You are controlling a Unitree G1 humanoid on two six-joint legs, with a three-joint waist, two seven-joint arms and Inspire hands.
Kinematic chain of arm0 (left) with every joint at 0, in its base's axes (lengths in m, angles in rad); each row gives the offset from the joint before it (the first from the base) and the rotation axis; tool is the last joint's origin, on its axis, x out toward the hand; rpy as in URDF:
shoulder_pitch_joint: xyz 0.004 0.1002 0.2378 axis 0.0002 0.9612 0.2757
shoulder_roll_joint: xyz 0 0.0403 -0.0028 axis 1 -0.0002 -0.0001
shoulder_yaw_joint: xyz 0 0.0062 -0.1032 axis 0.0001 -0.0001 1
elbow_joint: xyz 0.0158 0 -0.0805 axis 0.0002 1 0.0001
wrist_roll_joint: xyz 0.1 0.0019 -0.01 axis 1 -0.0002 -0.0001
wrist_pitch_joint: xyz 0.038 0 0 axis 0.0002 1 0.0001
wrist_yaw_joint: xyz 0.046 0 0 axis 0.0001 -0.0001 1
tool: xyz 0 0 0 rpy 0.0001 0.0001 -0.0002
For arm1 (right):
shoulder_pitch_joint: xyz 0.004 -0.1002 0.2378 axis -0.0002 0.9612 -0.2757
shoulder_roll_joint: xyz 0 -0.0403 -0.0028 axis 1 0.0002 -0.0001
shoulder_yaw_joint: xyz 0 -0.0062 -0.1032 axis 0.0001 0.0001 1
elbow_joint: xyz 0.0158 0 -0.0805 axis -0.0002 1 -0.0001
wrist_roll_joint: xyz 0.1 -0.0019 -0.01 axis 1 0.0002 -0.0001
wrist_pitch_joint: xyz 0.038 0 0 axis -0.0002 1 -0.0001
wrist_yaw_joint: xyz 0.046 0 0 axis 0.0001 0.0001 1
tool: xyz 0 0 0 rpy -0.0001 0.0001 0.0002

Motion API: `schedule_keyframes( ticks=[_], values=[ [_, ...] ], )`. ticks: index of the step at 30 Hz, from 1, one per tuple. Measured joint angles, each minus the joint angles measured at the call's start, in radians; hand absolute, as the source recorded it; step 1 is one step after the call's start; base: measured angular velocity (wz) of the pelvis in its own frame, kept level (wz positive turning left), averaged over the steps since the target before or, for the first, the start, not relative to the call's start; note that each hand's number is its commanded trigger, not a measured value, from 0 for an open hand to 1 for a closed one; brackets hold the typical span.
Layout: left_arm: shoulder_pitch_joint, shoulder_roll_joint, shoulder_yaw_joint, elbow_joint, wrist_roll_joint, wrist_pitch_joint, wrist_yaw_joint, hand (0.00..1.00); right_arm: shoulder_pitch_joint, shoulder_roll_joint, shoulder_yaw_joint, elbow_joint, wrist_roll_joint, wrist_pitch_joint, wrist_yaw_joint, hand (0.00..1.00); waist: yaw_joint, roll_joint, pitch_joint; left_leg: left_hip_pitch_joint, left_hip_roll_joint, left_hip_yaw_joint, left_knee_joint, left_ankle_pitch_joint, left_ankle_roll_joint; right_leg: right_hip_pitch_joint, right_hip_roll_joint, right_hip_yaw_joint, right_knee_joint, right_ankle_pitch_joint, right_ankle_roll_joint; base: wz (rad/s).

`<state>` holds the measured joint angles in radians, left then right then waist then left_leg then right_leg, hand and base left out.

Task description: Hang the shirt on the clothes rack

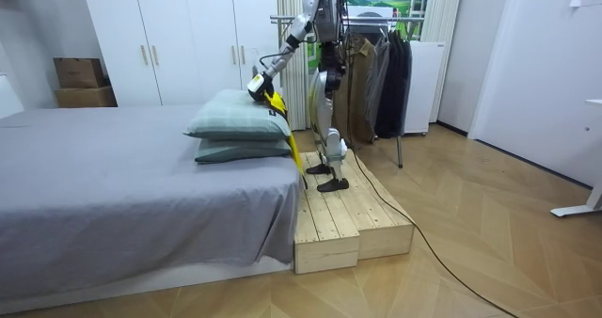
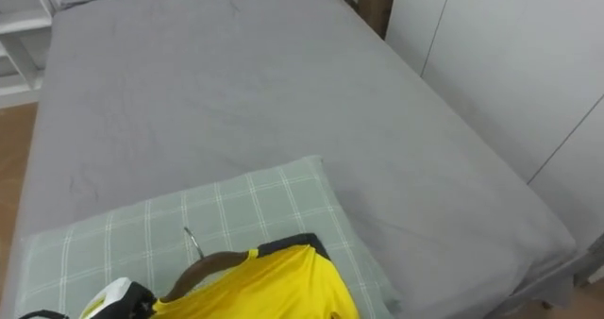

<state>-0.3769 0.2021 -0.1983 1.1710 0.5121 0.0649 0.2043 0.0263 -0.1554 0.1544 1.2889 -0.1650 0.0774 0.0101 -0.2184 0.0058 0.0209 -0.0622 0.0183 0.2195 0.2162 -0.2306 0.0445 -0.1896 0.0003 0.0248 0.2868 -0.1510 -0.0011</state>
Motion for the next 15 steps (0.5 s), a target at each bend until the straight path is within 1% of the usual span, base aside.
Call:
schedule_keyframes(
  ticks=[5,8,11,15],
  values=[
    [0.0,0.0,0.0,0.001,0.0,0.0,0.0,1.0,0.0,-0.002,0.0,-0.001,-0.004,0.001,0.0,0.0,0.002,0.0,0.0001,0.006,0.0,0.0,0.0,0.0,0.0,0.008,0.0,-0.001,0.002,0.0,0.0,0.0],
    [0.007,0.0,0.0,0.0,-0.001,0.0,0.0,1.0,-0.004,-0.003,0.0,0.0,-0.003,0.002,0.0,0.0,0.004,0.0,0.0,0.025,0.0,-0.003,-0.013,0.001,-0.001,0.032,0.001,-0.004,-0.011,0.0,0.0,0.0],
    [0.017,0.0,0.0,-0.005,-0.001,-0.001,0.0,1.0,-0.007,-0.003,0.0,-0.004,-0.003,0.005,-0.002,0.0,0.004,-0.001,-0.0008,0.038,-0.007,-0.005,-0.018,0.001,-0.002,0.049,0.002,-0.005,-0.025,0.0,0.0,0.01],
    [0.023,-0.001,0.0,-0.018,-0.007,0.0,0.0,1.0,-0.019,-0.003,0.0,-0.004,0.013,0.004,-0.013,0.0,0.011,0.004,-0.0081,0.038,-0.006,-0.014,-0.016,0.001,-0.001,0.054,0.001,-0.012,-0.042,0.007,0.001,0.05]
  ],
)
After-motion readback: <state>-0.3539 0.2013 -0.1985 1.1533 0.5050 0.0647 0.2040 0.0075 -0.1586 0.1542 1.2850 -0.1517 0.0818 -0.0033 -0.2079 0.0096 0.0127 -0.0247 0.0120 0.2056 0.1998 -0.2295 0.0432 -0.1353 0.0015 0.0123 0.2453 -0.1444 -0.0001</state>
